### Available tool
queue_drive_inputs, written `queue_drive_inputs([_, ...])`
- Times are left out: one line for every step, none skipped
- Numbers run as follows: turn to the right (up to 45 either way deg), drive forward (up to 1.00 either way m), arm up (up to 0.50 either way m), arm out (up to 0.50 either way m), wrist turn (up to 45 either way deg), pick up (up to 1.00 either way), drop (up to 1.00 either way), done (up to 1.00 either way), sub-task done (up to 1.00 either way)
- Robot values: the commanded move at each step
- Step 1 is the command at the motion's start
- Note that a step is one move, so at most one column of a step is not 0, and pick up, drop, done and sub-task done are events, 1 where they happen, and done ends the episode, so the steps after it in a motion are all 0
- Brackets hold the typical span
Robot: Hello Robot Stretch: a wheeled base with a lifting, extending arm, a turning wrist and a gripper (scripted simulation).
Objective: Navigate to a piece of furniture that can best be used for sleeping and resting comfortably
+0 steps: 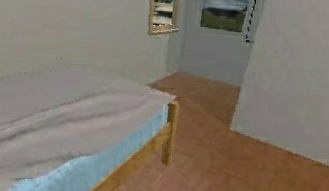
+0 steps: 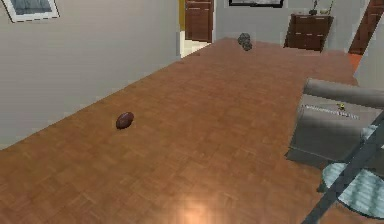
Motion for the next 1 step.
queue_drive_inputs([45.0,0.0,0.0,0.0,0.0,0.0,0.0,0.0,0.0])
